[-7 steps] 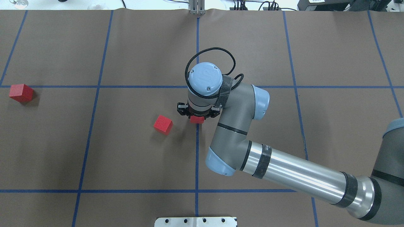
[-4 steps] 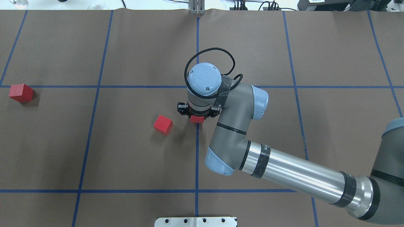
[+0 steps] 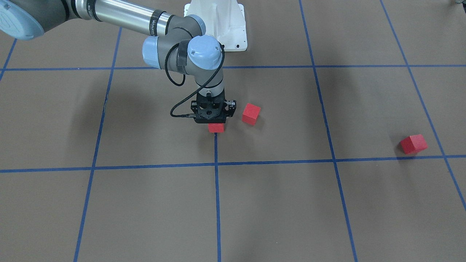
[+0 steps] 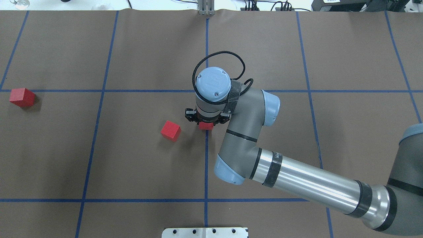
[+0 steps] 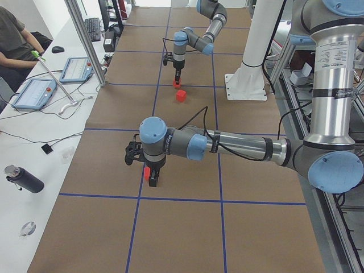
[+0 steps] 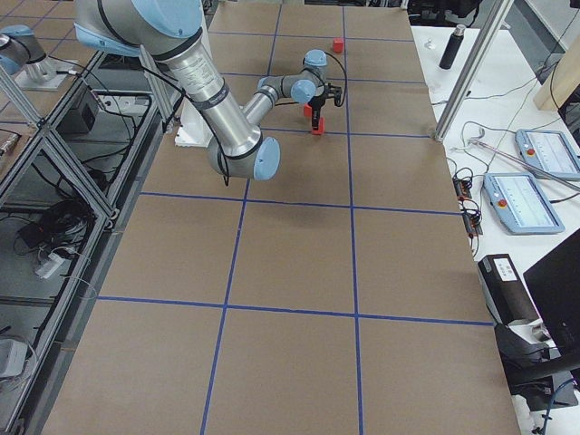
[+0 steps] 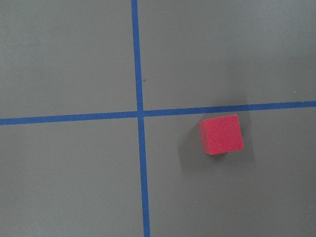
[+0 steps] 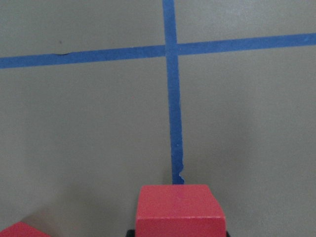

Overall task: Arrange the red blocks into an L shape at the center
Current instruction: 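Lower the cube beside the middle red cube and open the right gripper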

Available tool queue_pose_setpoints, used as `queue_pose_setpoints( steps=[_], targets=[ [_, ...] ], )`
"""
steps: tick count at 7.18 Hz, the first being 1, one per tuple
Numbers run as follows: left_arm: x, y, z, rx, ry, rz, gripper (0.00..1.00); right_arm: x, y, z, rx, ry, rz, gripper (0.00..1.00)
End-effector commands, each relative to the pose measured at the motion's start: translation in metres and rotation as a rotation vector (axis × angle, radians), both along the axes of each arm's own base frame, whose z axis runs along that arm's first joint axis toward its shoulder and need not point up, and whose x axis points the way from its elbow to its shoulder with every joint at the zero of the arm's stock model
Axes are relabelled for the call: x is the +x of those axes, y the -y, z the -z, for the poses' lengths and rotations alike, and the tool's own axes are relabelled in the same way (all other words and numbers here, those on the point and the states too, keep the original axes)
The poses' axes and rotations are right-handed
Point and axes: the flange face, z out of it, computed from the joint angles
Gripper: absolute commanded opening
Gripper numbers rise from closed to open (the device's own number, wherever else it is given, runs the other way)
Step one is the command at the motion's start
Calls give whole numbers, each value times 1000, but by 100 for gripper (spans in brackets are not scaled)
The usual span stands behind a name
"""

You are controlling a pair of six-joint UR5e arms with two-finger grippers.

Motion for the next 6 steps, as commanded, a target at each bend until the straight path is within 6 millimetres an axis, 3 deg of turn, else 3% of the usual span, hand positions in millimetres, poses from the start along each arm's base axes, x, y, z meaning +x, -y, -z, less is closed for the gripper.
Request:
queue_pose_setpoints(
  steps=[1,4,5,6],
  targets=[
    [0,0,1,2,-1,0,100,-5,-6,2,5,1,8,99],
    [0,1,10,18,-2,1,100,-4,-8,5,39,1,31,100],
    [0,2,21,40,-5,1,100,3,-8,13,48,19,29,100],
    [2,1,40,74,-16,-2,100,29,2,23,56,48,7,100]
  ],
)
